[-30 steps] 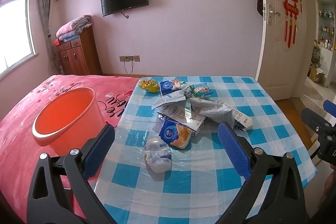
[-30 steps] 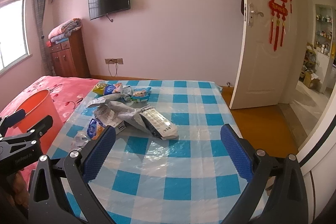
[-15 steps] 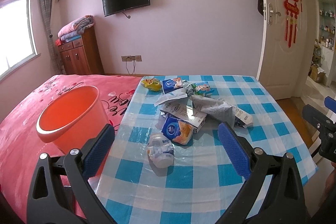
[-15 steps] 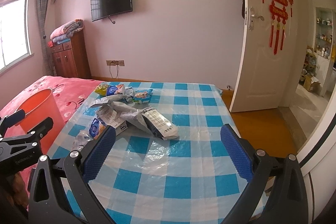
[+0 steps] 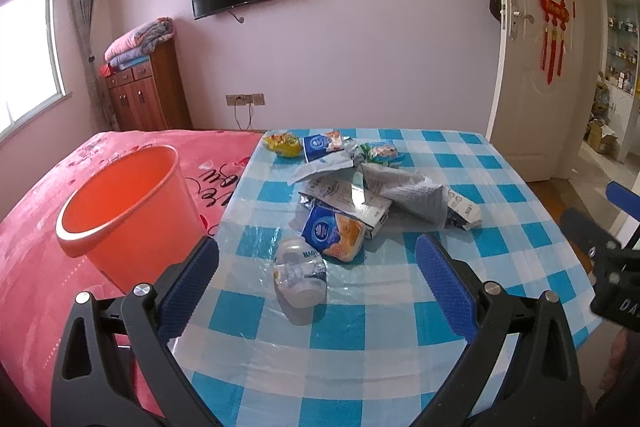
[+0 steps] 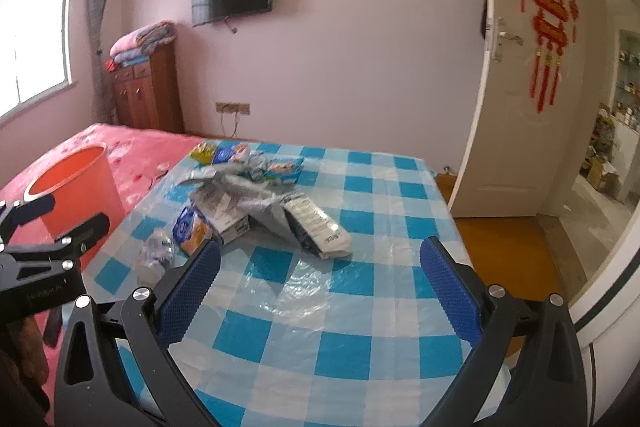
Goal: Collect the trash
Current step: 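Move the left tool toward the white plastic yogurt bottle, then close the left tool on the yogurt bottle while the right tool grasps a crumpled grey bag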
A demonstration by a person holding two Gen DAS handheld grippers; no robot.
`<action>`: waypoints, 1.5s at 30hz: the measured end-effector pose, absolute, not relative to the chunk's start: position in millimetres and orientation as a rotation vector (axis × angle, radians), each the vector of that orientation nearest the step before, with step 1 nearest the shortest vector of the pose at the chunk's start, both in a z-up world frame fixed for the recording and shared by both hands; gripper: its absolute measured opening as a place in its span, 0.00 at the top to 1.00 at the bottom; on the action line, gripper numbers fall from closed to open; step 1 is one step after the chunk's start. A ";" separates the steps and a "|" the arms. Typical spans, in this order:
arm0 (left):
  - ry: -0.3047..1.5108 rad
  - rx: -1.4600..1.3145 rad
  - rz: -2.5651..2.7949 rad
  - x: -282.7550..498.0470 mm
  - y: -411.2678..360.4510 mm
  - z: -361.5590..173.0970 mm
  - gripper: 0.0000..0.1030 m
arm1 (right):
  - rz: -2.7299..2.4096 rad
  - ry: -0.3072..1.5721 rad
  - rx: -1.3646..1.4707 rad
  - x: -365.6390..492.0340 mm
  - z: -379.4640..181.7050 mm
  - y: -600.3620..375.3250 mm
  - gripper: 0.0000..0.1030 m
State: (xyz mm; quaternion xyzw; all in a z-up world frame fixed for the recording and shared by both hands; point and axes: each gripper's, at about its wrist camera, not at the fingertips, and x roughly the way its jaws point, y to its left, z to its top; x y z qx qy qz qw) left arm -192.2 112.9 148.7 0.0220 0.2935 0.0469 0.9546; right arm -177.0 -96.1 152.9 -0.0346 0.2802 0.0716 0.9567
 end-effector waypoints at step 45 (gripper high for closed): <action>0.923 -0.106 0.101 -82.0 160.4 22.3 0.17 | 0.341 0.839 0.080 -33.9 54.1 -99.7 0.16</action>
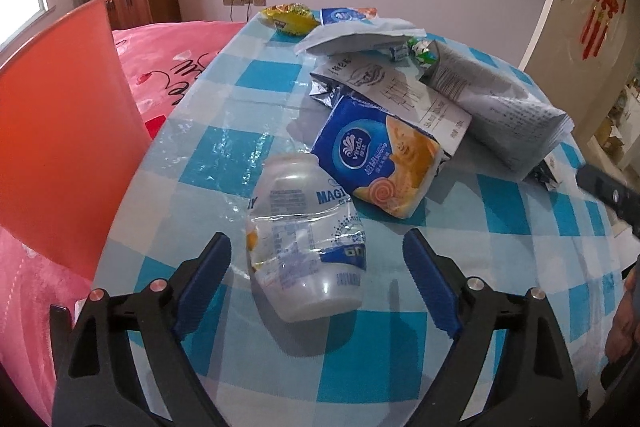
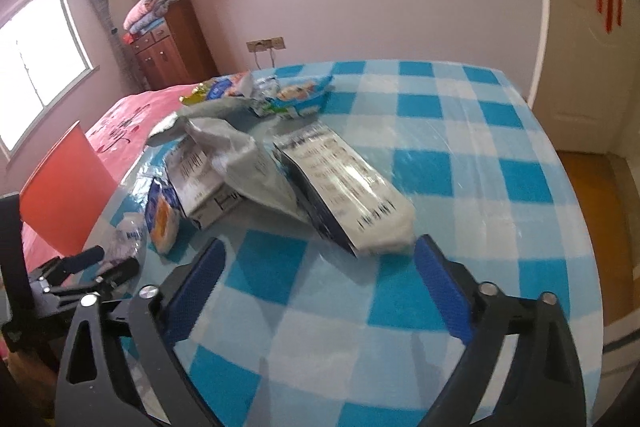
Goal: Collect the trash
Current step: 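Close the left tool on the yogurt bottle while the right tool grasps a crumpled grey bag, then carry the bottle and bag over the orange bucket and open both tools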
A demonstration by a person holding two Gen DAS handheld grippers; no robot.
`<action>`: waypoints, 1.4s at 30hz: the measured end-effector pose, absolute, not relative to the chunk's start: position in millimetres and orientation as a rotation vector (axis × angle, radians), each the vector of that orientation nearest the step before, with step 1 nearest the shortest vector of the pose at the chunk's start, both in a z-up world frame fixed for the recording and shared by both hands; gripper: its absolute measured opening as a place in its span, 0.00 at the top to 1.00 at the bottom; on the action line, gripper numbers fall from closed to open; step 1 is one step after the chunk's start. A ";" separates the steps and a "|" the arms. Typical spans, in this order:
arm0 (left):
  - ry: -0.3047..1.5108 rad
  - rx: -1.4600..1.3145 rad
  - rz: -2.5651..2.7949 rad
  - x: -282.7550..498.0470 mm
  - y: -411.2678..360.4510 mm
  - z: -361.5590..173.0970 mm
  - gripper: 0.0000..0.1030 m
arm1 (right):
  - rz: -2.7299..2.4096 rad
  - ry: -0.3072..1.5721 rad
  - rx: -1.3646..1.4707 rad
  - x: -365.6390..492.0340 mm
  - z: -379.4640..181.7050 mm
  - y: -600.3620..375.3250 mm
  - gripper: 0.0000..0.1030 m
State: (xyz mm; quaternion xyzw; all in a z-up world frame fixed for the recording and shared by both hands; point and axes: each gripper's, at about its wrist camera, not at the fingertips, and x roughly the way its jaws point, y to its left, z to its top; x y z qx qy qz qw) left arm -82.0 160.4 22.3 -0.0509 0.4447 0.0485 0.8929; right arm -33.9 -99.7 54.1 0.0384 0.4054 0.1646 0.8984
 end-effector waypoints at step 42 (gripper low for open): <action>0.857 -0.109 0.092 -85.8 168.8 34.7 0.38 | 0.417 0.771 -0.154 11.2 51.1 -26.9 0.74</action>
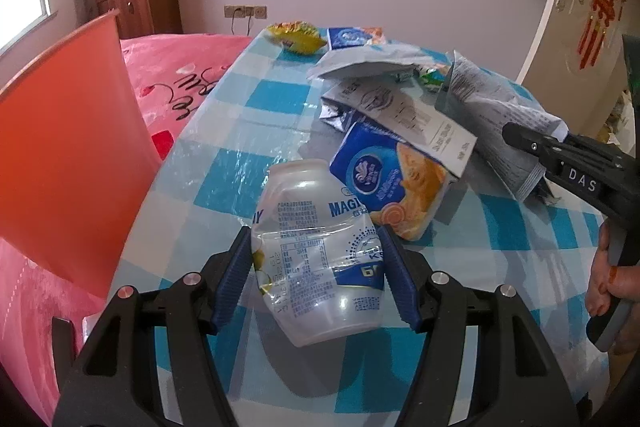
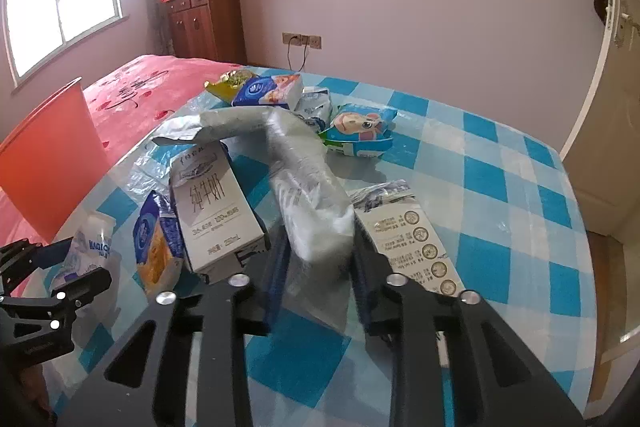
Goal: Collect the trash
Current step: 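Carry the bottle and bag over the orange bucket and open both tools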
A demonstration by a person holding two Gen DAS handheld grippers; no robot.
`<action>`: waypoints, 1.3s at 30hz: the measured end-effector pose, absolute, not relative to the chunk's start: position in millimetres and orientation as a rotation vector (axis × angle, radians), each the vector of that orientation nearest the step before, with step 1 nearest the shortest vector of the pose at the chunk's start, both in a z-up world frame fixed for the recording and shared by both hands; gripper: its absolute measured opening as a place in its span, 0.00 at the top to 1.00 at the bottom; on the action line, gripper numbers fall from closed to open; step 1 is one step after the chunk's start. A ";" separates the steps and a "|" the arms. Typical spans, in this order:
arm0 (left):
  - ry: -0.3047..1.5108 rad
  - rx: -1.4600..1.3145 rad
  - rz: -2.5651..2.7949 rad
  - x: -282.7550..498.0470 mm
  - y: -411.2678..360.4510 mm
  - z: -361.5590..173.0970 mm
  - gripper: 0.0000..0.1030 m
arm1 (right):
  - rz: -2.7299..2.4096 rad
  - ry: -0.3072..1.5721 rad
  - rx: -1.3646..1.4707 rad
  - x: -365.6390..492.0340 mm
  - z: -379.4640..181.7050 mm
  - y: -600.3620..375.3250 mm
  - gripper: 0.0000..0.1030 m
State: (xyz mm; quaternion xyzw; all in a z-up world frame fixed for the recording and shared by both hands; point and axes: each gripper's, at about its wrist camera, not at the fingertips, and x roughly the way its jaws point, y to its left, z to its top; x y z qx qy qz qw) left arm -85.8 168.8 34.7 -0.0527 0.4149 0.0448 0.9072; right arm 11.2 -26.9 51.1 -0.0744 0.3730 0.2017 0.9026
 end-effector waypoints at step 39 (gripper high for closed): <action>0.460 -0.146 0.309 -148.6 278.4 178.7 0.38 | 0.877 0.613 0.042 -54.8 197.6 94.4 0.80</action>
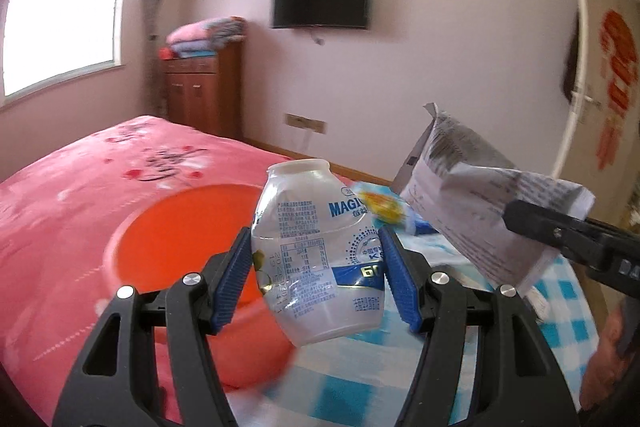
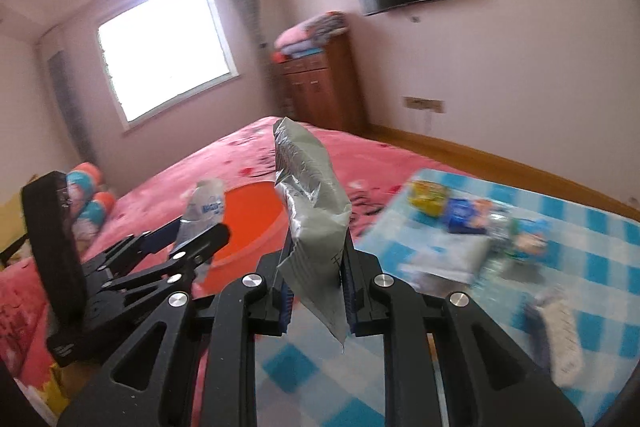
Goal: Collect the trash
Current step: 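Carry the bottle and bag over the orange bucket and open both tools, then return both tools to the table toward the remaining cartons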
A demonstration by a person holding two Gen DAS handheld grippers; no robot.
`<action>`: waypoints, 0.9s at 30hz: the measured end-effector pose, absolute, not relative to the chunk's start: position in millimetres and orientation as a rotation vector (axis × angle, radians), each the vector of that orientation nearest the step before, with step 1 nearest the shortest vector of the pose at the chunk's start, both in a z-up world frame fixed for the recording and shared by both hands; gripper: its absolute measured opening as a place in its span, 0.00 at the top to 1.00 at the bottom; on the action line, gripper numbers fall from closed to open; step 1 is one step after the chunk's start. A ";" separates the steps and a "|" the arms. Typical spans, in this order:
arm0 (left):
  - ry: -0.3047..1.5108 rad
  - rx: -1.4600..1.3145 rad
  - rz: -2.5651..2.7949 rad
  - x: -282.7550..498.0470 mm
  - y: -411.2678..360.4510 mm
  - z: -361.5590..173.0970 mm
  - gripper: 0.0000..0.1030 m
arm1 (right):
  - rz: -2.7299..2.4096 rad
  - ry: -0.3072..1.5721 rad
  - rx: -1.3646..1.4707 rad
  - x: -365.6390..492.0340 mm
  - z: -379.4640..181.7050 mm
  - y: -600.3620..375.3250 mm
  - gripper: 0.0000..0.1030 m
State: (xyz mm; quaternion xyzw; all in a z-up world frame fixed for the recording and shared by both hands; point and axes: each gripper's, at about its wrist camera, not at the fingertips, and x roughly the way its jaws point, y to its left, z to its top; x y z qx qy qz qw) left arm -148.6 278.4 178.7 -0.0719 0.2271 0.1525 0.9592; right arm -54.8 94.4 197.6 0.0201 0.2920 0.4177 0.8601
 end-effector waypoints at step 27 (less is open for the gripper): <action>0.460 -0.197 0.527 -153.9 375.7 144.5 0.13 | 0.898 0.631 0.138 -38.5 186.9 188.4 0.12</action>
